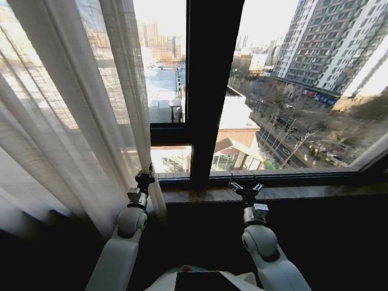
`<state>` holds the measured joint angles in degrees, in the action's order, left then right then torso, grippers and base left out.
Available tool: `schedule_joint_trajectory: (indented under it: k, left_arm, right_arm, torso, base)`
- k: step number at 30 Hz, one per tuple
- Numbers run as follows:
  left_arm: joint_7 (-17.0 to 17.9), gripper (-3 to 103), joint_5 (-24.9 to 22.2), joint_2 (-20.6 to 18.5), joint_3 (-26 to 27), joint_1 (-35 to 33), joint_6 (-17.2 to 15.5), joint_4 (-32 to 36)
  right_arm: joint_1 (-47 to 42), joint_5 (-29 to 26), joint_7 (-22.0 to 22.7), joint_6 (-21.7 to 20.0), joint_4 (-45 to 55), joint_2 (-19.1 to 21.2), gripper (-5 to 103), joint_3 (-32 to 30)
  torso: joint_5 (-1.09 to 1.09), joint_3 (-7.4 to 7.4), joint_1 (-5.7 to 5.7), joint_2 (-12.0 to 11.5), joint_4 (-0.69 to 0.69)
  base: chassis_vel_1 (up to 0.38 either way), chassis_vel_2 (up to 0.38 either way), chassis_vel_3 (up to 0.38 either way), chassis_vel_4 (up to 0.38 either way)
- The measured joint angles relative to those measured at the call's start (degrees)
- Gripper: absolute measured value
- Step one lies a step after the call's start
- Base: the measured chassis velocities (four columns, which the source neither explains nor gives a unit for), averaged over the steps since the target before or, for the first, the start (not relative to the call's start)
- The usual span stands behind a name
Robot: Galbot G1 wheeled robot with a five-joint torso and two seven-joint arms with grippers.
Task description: Open the curtains by pulling them apart, changing their state from closed to fully open.
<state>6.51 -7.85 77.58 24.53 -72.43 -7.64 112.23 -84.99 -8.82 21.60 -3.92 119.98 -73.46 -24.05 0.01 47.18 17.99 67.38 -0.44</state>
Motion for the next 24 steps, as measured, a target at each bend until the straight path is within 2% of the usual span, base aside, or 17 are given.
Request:
schedule_joint_trajectory:
  k: [7, 9, 18, 24]
  left_arm:
    - [-1.34, 0, -0.32, -0.69, 1.03, -1.39, 0.21, 1.02]
    - [-1.99, 0, -0.65, -1.09, 1.81, -1.98, 0.42, 1.41]
    - [-2.37, 0, -1.17, -1.6, 2.77, -3.25, 0.58, 2.58]
    - [-2.72, 0, -1.17, -1.56, 3.82, -4.75, 1.13, 3.58]
  right_arm:
    - [-0.43, 2.06, -1.92, 0.36, 0.33, -0.15, 100, 0.16]
    - [-0.91, 4.31, -3.22, 1.25, 0.1, -0.08, 100, -0.03]
    - [-1.19, 5.35, -3.47, 1.81, -0.09, 0.08, 100, -0.09]
    - [-1.33, 6.35, -3.49, 1.81, -0.08, -0.25, 100, 0.44]
  torso:
    - [0.0, 0.0, 0.0, 0.0, 0.0]
    - [0.0, 0.0, 0.0, 0.0, 0.0]
    - [0.01, 0.0, 0.0, 0.0, 0.0]
    - [0.01, 0.0, 0.0, 0.0, 0.0]
  base:
    - [0.0, 0.0, 0.0, 0.0]
    - [0.0, 0.0, 0.0, 0.0]
    - [0.017, 0.023, -0.02, -0.018]
    - [0.124, 0.123, -0.096, -0.142]
